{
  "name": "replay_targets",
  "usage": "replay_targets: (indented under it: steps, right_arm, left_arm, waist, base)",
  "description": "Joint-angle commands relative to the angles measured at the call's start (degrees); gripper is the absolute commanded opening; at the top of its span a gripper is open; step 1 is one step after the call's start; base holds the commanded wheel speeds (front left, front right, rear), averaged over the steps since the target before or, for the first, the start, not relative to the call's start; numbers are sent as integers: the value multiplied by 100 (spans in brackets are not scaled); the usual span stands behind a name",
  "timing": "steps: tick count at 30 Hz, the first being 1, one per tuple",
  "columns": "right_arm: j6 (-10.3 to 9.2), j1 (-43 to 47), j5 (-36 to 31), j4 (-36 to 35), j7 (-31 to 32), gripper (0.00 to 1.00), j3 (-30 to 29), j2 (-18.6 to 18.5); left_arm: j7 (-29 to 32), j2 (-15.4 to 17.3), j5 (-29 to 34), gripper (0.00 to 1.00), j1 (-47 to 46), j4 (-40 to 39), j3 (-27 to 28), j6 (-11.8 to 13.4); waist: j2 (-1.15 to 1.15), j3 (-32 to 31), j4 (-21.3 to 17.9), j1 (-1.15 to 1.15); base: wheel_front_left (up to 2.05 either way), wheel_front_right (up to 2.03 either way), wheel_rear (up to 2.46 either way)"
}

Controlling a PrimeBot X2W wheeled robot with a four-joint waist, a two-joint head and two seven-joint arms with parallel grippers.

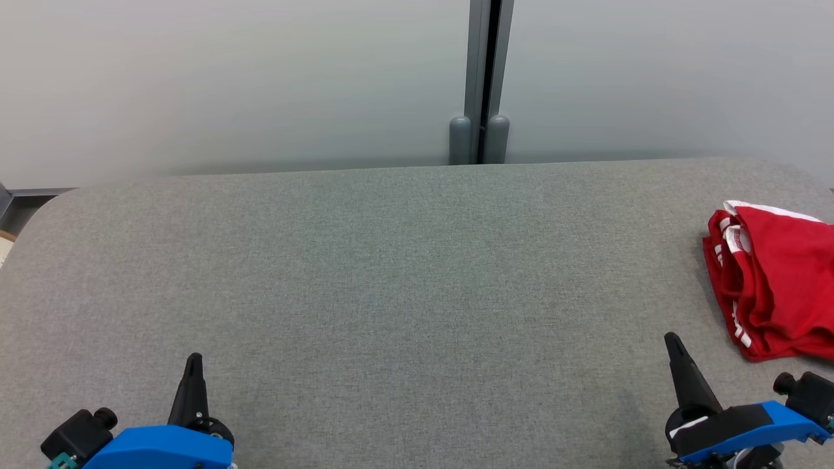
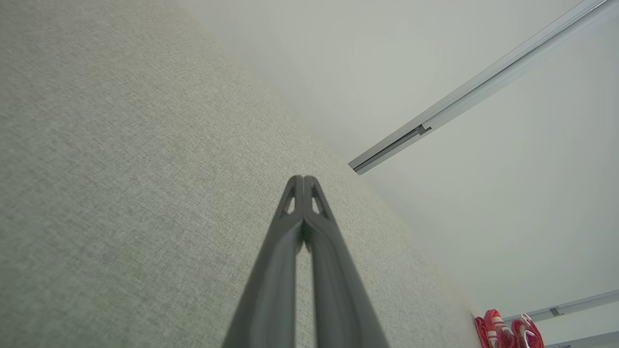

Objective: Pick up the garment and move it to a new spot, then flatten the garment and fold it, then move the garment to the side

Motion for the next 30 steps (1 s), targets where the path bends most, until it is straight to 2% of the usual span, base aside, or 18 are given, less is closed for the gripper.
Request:
replay_targets:
  steps: [1,30]
  right_arm:
    - [2,-181,266,-44,44,0,-29,-13]
    - [3,-344,2131,55,244,0,-141,-15]
  left_arm:
    - [57,-1,-199,0,-174,-84,96,-45]
    - [550,-248,-1685,0,-395,-117,538,-240]
  waist:
    - [0,-2,0,0]
    - [0,-33,5,-1]
  base:
    - [0,0,0]
    - [0,0,0]
